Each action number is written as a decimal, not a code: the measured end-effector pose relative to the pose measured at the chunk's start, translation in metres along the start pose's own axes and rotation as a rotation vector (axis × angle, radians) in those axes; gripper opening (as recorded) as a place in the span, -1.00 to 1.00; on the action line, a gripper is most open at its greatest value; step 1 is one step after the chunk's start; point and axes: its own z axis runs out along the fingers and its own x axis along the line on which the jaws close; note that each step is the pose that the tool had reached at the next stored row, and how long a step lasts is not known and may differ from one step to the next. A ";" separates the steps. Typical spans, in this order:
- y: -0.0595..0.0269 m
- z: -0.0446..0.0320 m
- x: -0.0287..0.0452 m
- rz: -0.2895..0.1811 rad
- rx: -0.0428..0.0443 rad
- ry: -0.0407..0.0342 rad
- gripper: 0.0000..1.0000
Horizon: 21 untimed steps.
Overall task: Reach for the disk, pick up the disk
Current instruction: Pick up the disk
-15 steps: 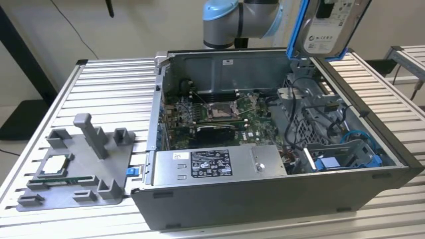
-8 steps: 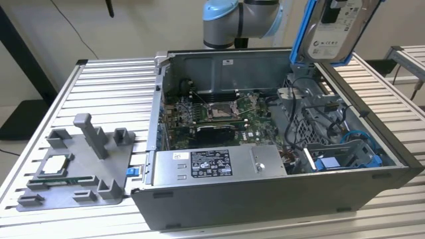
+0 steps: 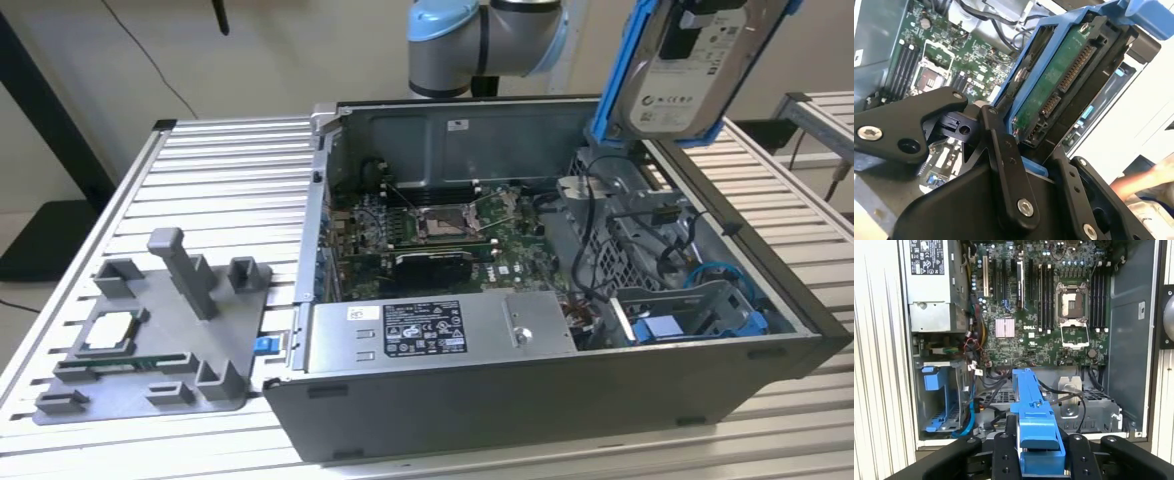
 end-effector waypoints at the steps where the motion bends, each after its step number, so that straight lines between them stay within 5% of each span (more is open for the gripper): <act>1: -0.0002 -0.0001 0.0031 0.000 0.0000 0.0001 -1.00; 21: -0.0038 0.0015 0.0783 0.000 -0.0004 0.0002 -1.00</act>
